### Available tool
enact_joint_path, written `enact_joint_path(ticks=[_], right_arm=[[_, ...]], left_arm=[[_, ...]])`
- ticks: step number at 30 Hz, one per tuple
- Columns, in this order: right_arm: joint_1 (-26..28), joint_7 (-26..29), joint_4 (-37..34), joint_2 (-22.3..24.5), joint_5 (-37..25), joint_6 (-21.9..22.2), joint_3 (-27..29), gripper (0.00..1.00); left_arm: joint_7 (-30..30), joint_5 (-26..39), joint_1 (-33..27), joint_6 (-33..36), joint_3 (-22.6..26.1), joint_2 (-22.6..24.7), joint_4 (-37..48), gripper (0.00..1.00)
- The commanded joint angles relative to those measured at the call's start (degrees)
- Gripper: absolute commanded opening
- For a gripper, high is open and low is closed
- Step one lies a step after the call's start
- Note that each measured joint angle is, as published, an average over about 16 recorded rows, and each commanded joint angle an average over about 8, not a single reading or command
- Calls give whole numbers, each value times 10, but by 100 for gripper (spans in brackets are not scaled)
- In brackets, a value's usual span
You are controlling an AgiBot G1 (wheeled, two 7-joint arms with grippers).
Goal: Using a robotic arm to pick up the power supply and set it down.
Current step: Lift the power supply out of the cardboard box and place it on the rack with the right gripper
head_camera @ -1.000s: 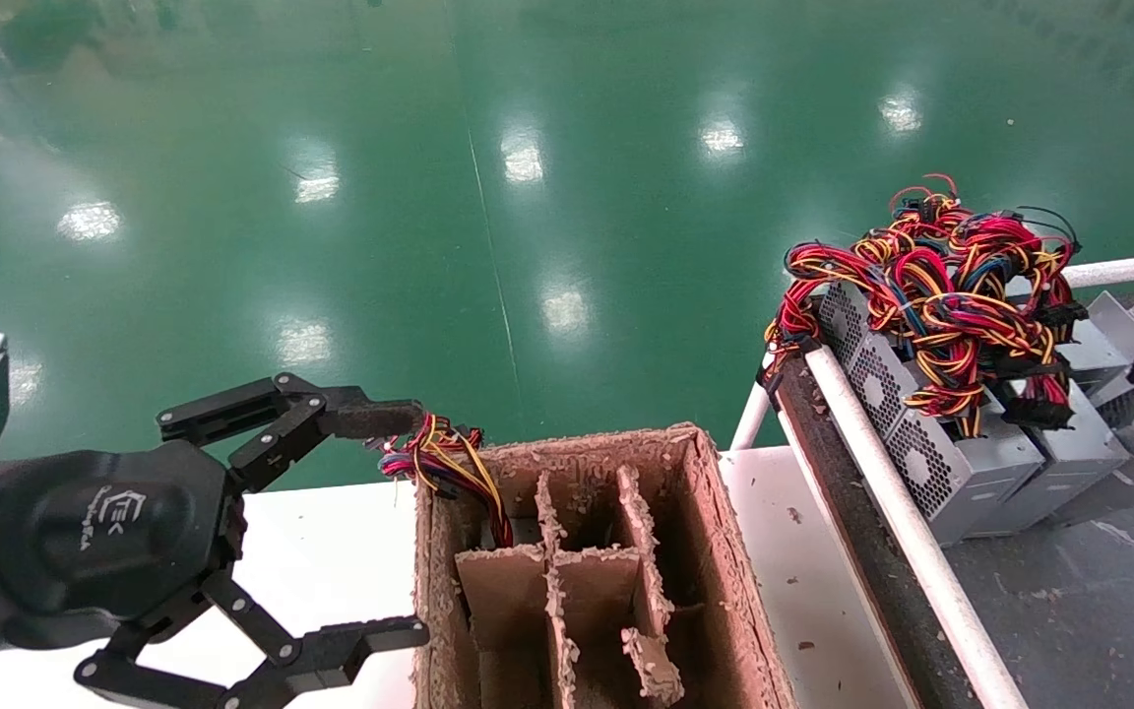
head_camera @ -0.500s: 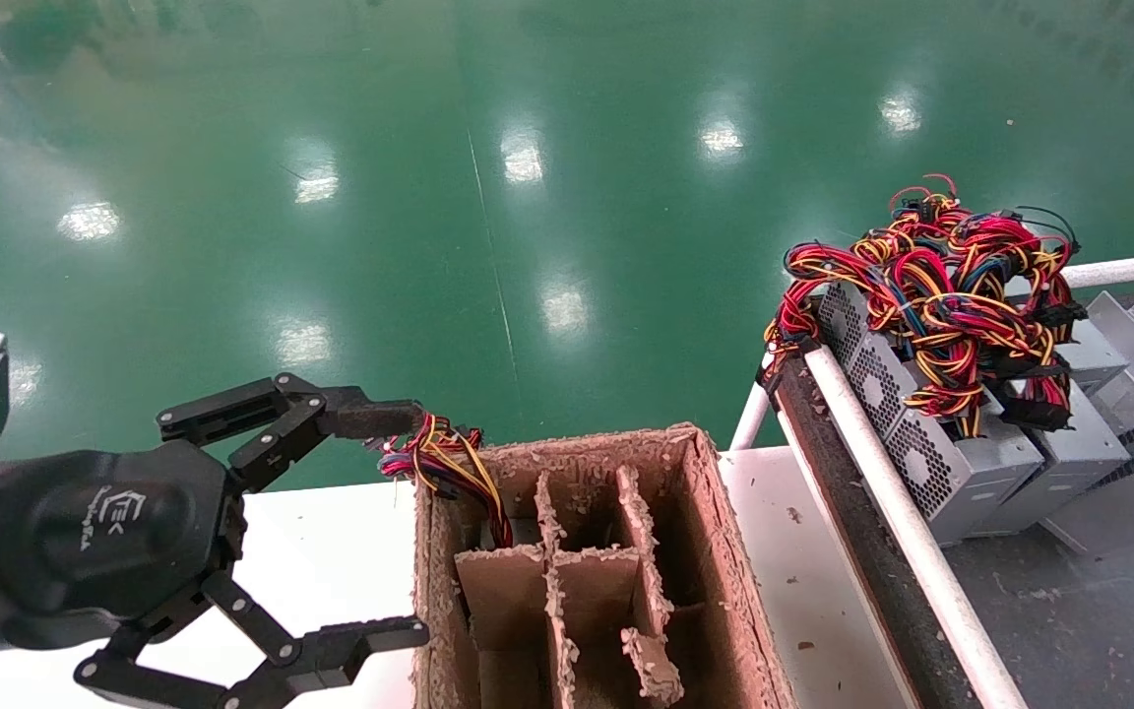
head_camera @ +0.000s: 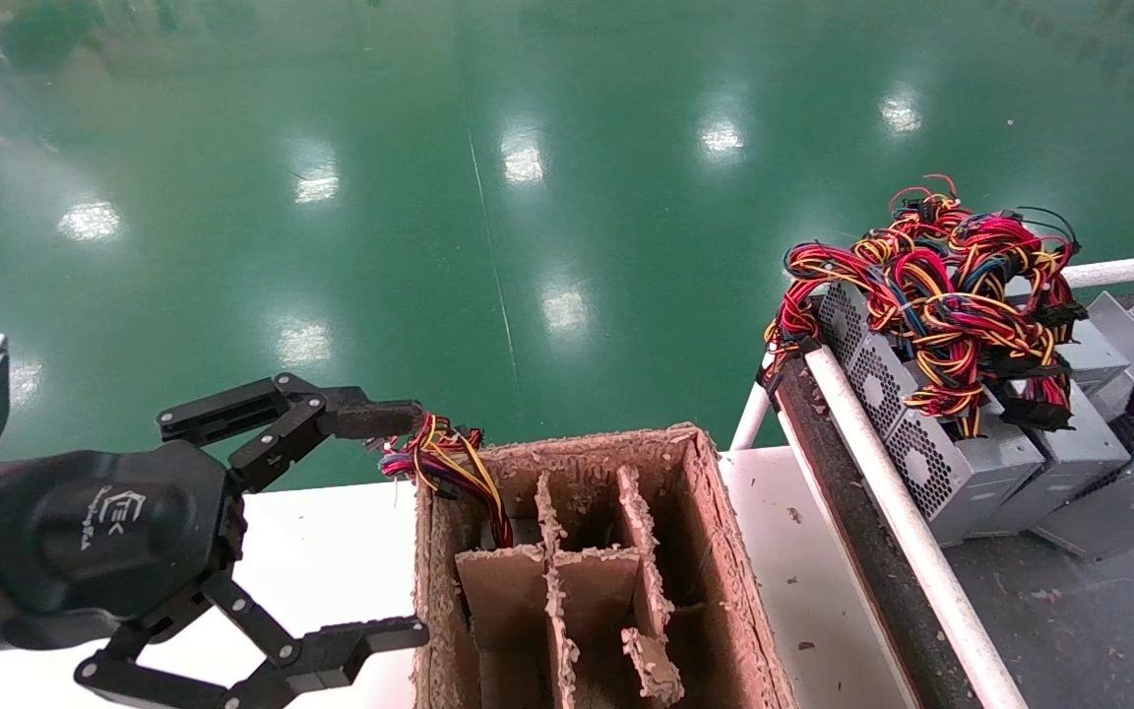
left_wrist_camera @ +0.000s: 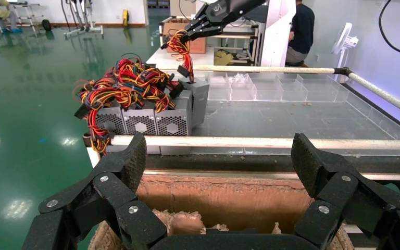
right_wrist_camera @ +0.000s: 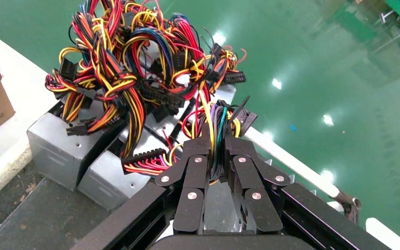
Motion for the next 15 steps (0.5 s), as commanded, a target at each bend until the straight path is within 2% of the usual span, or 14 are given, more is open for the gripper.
enact_joint_path(ticks=[1, 5, 6, 8, 13, 15], right_arm=[[-2, -5, 6, -2, 5, 8, -2, 0], [-1, -8, 5, -15, 5, 17, -2, 0], [0, -8, 4, -19, 4, 18, -2, 2], [4, -9, 1, -28, -1, 20, -1, 14], [23, -11, -5, -54, -15, 18, 3, 76], [33, -11, -7, -63, -22, 14, 4, 94]], left_arm=[[0, 0, 0, 0, 0, 0, 0, 100], [0, 0, 0, 0, 0, 0, 0, 100], [0, 0, 0, 0, 0, 0, 0, 100], [0, 0, 0, 0, 0, 0, 0, 100], [0, 0, 0, 0, 0, 0, 0, 100], [0, 0, 0, 0, 1, 0, 0, 100]])
